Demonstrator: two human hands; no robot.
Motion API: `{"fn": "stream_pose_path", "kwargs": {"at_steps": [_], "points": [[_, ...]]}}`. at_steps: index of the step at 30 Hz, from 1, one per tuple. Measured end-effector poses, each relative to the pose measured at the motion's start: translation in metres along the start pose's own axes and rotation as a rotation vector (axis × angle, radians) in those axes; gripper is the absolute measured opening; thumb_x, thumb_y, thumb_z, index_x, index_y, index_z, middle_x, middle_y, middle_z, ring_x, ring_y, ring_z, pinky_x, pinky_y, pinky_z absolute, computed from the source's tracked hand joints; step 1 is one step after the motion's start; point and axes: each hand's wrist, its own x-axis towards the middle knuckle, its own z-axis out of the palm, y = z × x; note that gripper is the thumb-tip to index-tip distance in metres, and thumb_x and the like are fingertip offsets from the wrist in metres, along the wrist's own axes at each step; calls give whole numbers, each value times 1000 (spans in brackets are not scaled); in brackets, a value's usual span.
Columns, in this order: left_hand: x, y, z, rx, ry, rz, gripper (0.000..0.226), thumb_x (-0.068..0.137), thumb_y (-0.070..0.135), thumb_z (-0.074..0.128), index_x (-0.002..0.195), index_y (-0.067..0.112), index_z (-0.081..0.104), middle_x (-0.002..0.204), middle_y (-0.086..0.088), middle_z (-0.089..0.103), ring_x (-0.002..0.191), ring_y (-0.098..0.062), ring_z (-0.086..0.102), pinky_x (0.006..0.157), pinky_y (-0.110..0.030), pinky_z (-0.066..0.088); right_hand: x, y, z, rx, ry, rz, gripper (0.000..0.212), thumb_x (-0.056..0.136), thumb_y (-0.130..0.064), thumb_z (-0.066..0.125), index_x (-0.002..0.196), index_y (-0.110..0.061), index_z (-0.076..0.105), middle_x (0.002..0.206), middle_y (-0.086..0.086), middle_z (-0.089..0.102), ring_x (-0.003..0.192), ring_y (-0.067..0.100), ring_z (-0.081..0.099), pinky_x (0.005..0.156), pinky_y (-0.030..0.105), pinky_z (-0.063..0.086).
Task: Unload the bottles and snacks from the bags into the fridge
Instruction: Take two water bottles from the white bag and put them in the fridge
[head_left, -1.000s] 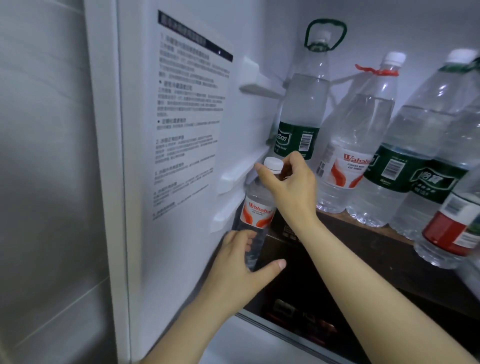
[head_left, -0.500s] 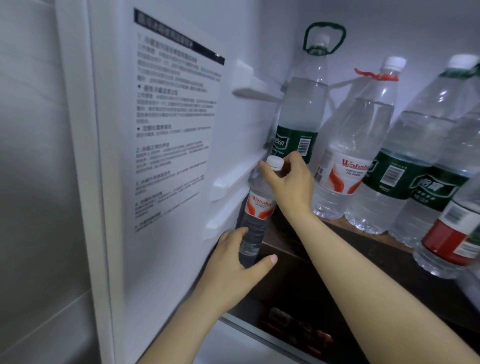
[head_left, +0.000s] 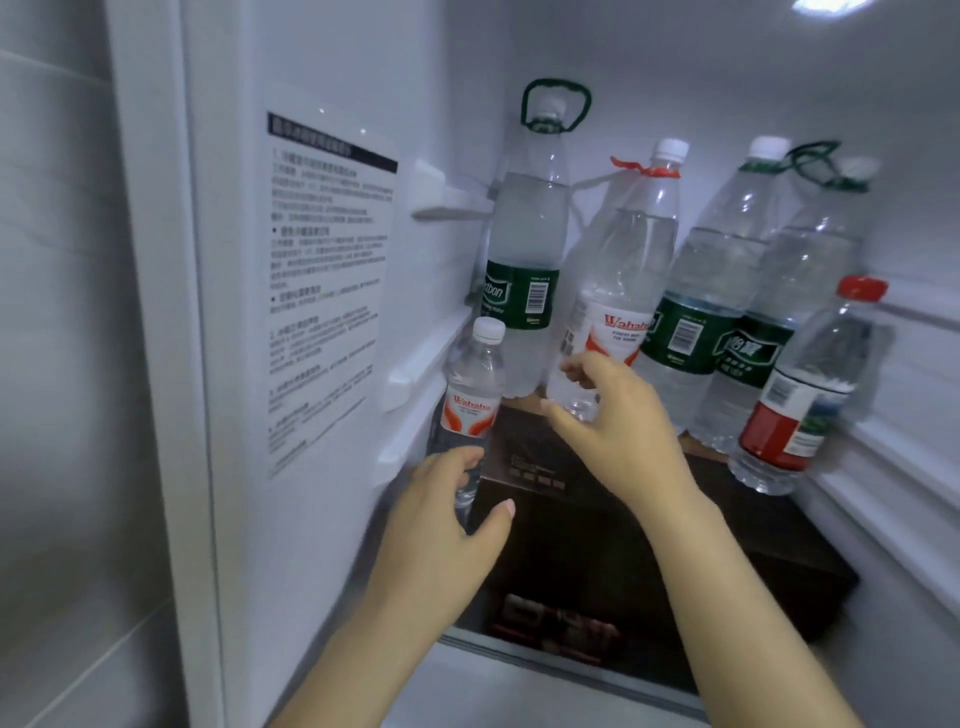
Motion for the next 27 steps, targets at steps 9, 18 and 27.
{"fn": "stream_pose_path", "kwargs": {"at_steps": [9, 18, 27], "points": [[-29, 37, 1, 78, -185, 256, 47, 86, 38, 62, 130, 38, 44, 119, 29, 34, 112, 5, 40, 93, -17, 37, -111, 18, -69, -205, -64, 344, 45, 86, -33, 67, 128, -31, 52, 127, -13, 54, 114, 5, 51, 95, 22, 42], [-86, 39, 45, -53, -555, 360, 44, 84, 28, 66, 126, 28, 53, 119, 18, 48, 114, -4, 50, 99, -24, 43, -243, -3, -97, -325, 33, 623, 40, 87, -27, 66, 126, -22, 56, 121, -8, 57, 112, 10, 53, 85, 9, 29], [-167, 35, 81, -69, -918, 419, 42, 85, 31, 64, 125, 30, 52, 116, 20, 48, 109, -3, 50, 94, -19, 39, -363, -51, -110, -306, 89, 947, 40, 90, -35, 60, 128, -35, 49, 115, -27, 45, 109, -5, 46, 94, 14, 38]]}}
